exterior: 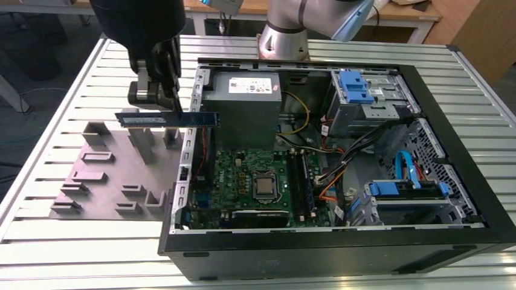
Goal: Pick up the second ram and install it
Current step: 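Pick up the second ram and move it above second insertion slot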
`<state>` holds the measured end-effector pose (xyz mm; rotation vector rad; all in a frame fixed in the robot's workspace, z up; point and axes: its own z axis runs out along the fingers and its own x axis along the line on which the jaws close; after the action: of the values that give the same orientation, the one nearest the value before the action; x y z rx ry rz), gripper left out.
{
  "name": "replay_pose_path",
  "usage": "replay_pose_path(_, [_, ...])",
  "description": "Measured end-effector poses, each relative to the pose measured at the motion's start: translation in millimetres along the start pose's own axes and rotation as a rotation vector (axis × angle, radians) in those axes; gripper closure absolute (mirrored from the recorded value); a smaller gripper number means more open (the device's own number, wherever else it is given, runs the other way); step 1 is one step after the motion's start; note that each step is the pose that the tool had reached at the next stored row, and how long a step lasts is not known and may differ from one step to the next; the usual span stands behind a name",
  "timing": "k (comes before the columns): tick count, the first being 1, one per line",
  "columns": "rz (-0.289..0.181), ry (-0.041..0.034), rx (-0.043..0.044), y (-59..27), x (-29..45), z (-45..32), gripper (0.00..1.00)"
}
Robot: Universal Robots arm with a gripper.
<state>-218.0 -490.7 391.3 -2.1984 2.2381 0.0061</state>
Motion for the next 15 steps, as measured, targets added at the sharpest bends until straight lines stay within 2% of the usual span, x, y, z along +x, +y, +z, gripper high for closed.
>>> replay_pose_path(9, [0.0,0.0001,-0.0001,-14.9,-0.2,0.3,0.9])
replay_pose_path(15, [0.0,0.0,-0.0006,-28.3,-0.5,0.7,0.9])
